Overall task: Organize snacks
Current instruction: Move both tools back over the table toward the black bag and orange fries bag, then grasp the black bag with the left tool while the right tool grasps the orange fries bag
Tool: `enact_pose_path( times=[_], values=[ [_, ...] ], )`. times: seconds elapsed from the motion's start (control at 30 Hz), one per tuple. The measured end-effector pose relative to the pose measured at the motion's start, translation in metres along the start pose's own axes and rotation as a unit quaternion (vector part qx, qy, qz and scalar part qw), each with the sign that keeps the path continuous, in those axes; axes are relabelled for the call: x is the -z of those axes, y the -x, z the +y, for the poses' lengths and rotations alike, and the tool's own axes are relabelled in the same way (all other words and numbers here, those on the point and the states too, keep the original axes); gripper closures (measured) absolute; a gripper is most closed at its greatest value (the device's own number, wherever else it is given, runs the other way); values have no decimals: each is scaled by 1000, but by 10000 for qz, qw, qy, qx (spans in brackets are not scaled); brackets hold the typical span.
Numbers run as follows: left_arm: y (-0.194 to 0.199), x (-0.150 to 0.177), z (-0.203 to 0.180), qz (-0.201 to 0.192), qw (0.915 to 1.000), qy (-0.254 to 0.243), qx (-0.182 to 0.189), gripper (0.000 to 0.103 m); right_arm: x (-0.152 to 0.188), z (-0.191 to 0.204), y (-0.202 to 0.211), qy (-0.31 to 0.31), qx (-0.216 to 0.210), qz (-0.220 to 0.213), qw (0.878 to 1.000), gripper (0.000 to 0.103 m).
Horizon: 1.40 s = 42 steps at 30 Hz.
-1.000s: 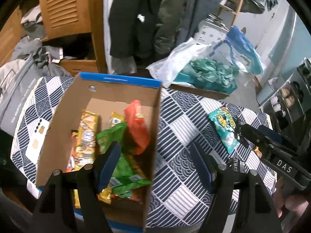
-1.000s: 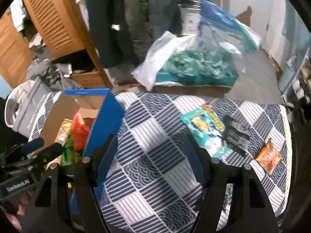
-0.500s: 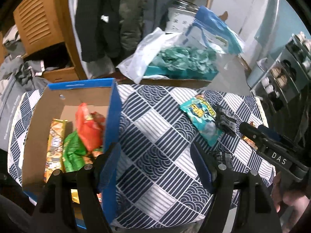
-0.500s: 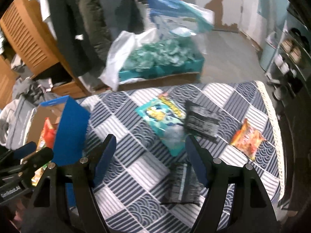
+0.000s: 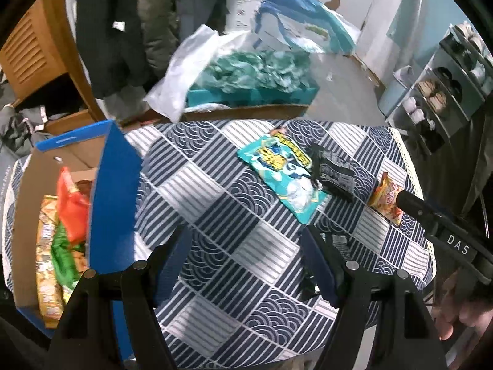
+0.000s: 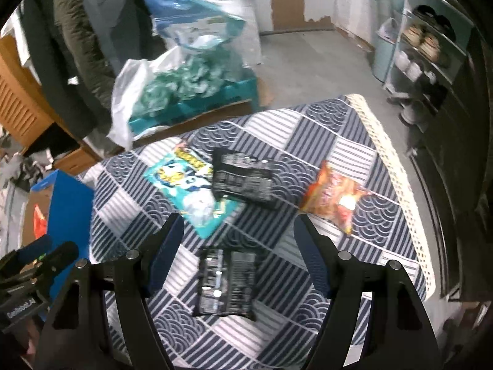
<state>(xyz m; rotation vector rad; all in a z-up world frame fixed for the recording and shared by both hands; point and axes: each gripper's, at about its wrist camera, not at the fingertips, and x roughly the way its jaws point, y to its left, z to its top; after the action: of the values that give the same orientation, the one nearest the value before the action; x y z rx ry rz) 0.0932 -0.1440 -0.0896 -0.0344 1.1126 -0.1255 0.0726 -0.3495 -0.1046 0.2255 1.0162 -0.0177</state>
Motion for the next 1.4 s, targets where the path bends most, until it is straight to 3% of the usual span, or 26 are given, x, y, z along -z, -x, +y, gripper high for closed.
enact_pose_path(
  times=[0.33,0.67,0.87,1.07,1.4],
  values=[
    [-40,-9,-24,292,9994,83,157,28,1,-52,-15,-484,410,138,9979,27],
    [-76,-32,-45,426,9989,-120,156,28,-11,-92,-51,-976,661,512,9917,27],
    [-108,-39,-54,717,9972,-152,122,28,-22,-110,-80,-1295,771,782,9855,27],
    [-128,-36,-63,814,9958,-416,35,28,-24,-117,-105,-1392,914,960,9814,27],
    [-144,-29,-52,1084,9937,-26,272,28,-20,-113,-134,-1141,1168,1105,9804,27]
  ],
)
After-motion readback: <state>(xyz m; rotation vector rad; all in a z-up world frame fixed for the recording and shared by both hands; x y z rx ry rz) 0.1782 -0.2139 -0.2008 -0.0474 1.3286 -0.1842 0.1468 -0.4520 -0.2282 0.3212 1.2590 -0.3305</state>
